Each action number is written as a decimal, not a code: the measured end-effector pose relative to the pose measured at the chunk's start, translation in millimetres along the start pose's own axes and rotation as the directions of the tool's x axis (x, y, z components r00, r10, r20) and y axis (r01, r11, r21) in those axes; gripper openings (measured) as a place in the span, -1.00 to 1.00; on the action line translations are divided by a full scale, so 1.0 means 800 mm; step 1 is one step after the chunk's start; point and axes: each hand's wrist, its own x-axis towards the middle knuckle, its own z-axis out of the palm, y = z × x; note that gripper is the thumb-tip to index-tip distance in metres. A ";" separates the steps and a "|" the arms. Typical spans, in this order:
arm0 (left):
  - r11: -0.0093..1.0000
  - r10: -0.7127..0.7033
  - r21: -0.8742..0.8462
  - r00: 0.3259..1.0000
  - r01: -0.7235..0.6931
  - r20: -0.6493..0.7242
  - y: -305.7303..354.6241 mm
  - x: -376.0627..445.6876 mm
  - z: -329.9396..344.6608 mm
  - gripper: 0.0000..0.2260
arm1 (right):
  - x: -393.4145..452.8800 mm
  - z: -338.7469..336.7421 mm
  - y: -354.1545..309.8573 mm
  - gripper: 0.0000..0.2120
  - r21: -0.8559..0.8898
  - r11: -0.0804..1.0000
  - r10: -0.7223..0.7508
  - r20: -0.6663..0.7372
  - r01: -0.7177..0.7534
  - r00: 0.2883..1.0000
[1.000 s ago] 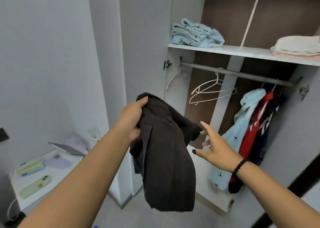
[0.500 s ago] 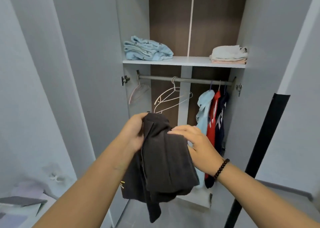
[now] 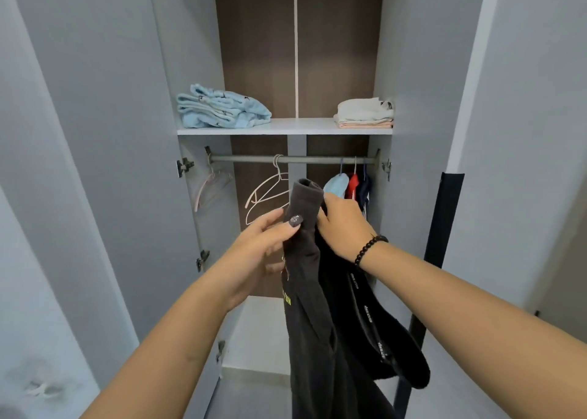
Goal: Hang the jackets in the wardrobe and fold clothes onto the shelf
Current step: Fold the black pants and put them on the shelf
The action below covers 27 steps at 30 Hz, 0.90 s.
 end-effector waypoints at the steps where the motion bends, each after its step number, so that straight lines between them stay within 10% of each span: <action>1: 0.997 0.064 0.038 0.998 -0.064 0.008 0.004 0.000 0.005 -0.34 | 0.003 0.001 0.004 -0.72 -0.005 1.000 0.005 -0.024 -0.005 1.000; 6: 0.859 0.330 0.439 0.941 -0.265 -0.078 0.001 0.011 0.026 -0.20 | 0.010 -0.018 0.020 -0.66 -0.032 0.998 0.045 -0.052 -0.047 0.998; 10: 0.706 0.517 0.644 0.836 -0.293 -0.186 -0.010 0.024 0.028 -0.59 | 0.004 -0.028 0.033 -0.66 -0.064 0.998 0.015 0.002 -0.015 1.000; 18: 0.719 0.546 0.629 0.801 -0.297 -0.246 0.006 0.043 -0.015 -0.86 | -0.030 -0.027 0.067 -0.59 0.059 0.997 -0.067 0.278 0.053 0.958; 27: 0.796 0.544 0.549 0.698 -0.255 -0.465 0.020 0.024 -0.086 -0.86 | -0.063 0.000 0.124 -0.83 -0.046 0.997 0.064 0.239 -0.054 0.969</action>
